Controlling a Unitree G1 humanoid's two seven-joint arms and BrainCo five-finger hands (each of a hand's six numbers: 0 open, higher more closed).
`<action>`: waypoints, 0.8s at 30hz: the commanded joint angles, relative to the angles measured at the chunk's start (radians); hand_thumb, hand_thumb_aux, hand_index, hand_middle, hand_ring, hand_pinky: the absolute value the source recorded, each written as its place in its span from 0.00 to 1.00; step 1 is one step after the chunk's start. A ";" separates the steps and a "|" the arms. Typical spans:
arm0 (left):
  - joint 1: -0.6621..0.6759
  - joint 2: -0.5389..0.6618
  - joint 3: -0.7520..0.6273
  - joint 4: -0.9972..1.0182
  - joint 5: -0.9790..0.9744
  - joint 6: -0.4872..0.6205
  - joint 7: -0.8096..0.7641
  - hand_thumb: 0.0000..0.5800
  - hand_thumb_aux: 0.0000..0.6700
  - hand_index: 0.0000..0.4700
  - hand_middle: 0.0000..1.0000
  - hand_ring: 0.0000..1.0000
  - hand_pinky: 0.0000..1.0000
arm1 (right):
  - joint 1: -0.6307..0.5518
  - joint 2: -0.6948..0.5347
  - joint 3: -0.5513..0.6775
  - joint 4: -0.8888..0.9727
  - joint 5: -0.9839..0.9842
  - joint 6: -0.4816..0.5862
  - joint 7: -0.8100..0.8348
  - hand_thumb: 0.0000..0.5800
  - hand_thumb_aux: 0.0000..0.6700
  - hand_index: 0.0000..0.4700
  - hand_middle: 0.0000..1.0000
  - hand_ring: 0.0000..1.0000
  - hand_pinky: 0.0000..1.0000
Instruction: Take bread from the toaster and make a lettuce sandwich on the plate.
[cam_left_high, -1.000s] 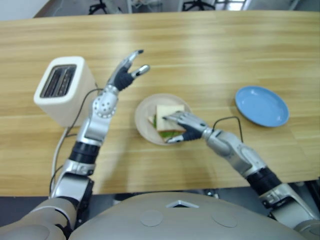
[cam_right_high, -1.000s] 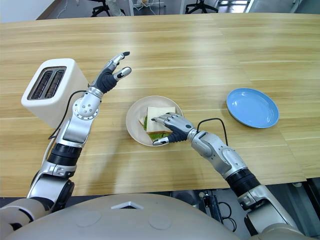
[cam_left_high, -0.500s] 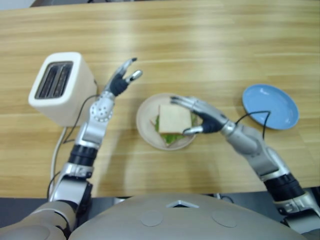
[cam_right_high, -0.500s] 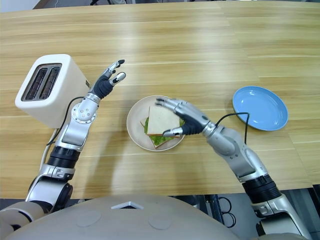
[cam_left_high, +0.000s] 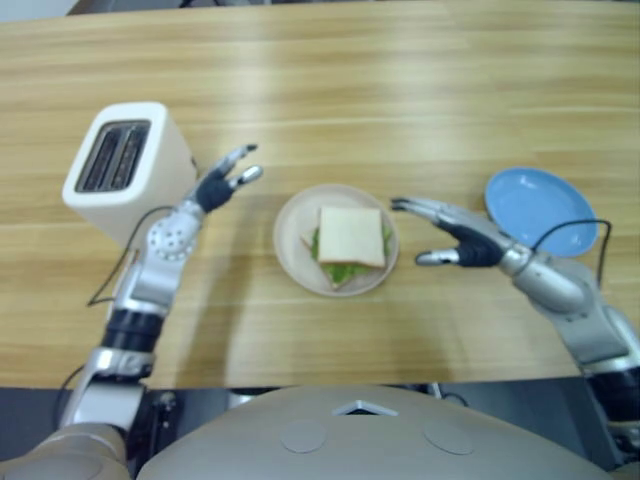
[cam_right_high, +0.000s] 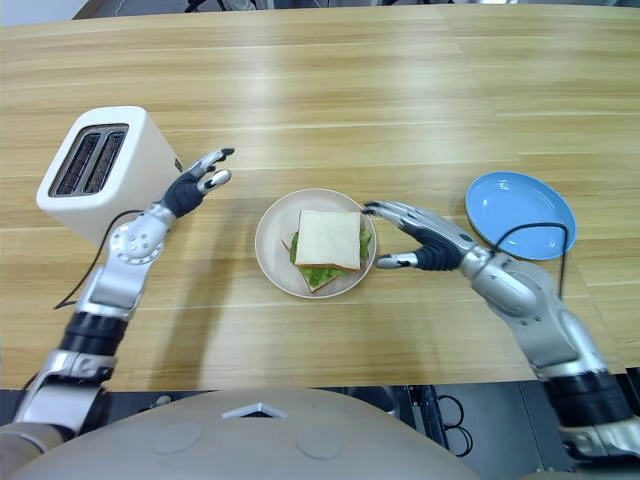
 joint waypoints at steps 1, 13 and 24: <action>0.143 0.137 -0.008 -0.161 -0.105 0.057 -0.230 1.00 1.00 0.98 0.66 0.66 0.66 | 0.074 -0.041 -0.121 -0.122 0.171 0.069 0.109 1.00 1.00 0.98 0.25 0.25 0.25; 0.209 0.222 -0.100 -0.231 -0.064 0.290 -0.378 1.00 1.00 0.98 1.00 1.00 1.00 | 0.041 -0.025 -0.024 -0.066 0.228 0.213 0.321 1.00 1.00 0.98 1.00 1.00 1.00; -0.017 0.025 -0.378 0.021 0.087 0.270 -0.377 1.00 1.00 0.98 1.00 1.00 1.00 | -0.200 0.120 0.323 0.342 -0.002 0.185 0.388 1.00 1.00 0.98 1.00 1.00 1.00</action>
